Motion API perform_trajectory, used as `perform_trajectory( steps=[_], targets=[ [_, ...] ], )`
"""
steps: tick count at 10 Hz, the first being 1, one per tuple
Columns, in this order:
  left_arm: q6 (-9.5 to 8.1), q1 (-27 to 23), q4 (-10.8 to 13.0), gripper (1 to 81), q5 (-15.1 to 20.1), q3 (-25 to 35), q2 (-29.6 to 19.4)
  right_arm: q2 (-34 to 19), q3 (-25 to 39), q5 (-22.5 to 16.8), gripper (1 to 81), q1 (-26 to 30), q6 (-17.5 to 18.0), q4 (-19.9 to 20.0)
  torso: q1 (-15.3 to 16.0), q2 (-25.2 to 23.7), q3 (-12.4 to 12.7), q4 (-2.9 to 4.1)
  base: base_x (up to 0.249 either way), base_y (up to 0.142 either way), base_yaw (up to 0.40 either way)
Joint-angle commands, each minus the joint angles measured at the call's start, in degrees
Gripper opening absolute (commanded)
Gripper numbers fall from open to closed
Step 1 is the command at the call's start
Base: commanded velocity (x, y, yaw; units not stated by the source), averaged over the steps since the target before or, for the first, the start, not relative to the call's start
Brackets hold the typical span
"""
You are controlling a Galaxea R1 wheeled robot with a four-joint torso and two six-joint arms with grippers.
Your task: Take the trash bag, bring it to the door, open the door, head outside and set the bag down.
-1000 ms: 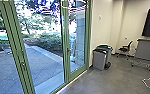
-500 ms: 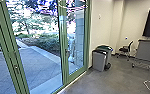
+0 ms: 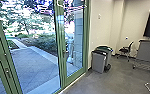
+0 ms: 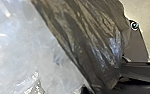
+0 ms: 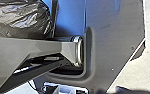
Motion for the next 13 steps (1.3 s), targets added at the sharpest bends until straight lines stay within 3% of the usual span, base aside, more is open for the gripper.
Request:
perform_trajectory(
  steps=[1, 5, 13],
  targets=[
    [0.29, -3.3, 0.5, 1.0, 3.1, 0.1, 0.0, 0.3, 0.5, -3.3, 81.1, 3.3, -0.1, -0.2, 0.0, 0.0, 0.0, 0.00, 0.175, -0.092, 0.000],
    [0.29, -3.3, 0.5, 1.0, 3.1, 0.1, -0.1, 0.3, 0.5, -3.3, 81.1, 3.2, -0.1, -0.2, 0.0, 0.0, 0.0, 0.00, 0.176, -0.067, 0.000],
    [0.29, -3.3, 0.5, 1.0, 3.1, 0.1, 0.0, 0.3, 0.5, -3.3, 81.1, 3.2, -0.1, -0.2, 0.0, 0.0, 0.0, 0.00, 0.176, 0.000, 0.000]
  ],
)
